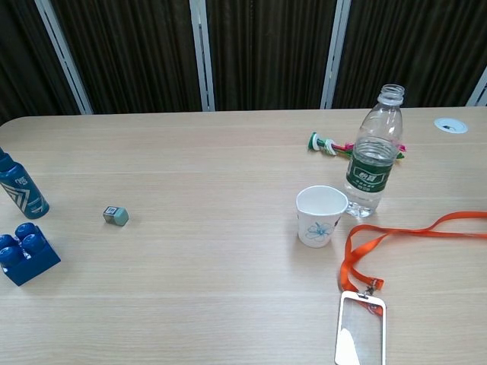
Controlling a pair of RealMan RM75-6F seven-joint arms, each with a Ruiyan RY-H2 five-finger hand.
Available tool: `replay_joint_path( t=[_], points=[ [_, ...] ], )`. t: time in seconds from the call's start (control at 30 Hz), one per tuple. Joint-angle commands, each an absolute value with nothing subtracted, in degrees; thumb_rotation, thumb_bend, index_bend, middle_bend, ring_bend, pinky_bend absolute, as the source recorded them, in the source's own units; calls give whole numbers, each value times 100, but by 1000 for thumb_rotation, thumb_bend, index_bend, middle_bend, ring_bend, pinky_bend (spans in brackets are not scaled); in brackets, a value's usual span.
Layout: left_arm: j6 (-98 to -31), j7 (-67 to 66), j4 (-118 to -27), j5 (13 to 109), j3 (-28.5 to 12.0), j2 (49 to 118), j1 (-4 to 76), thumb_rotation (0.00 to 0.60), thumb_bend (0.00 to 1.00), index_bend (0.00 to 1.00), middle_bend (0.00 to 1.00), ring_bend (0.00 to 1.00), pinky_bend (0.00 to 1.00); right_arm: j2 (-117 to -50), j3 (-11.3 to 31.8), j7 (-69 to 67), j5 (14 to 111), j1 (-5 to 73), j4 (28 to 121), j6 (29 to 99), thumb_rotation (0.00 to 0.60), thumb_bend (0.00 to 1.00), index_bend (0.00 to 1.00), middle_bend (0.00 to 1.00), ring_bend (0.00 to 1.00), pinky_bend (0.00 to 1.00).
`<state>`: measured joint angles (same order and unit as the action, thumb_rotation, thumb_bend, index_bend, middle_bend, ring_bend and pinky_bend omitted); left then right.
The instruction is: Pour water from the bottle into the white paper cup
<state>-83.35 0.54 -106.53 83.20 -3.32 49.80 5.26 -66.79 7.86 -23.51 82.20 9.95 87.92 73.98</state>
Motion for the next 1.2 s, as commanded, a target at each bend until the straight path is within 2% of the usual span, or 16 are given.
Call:
replay_joint_path(
  t=[0.03,0.3,0.53,0.93,1.2],
  points=[
    [-8306,-10,-10676,8225,-359,5000,543,600,13,0,0,0,0,-7220,976,-3742,7835,1631,7602,6254,600,0,0,0,0,0],
    [-8069,-567,-10585,7772,-462,5238,699,600,16,0,0,0,0,-7965,971,-4812,8020,2369,6227,5255,600,0,0,0,0,0],
    [-7978,-902,-10529,7423,-586,5447,821,600,18,0,0,0,0,-8583,874,-5824,8347,2786,5373,5076,600,0,0,0,0,0],
    [-7707,-886,-10427,7139,-657,5486,967,600,19,0,0,0,0,-9128,671,-6583,8736,3323,4927,5016,600,0,0,0,0,0],
    [-7568,-869,-10383,7010,-668,5486,1033,600,18,0,0,0,0,-9396,763,-6471,8546,3529,4820,4926,600,0,0,0,0,0]
  ],
)
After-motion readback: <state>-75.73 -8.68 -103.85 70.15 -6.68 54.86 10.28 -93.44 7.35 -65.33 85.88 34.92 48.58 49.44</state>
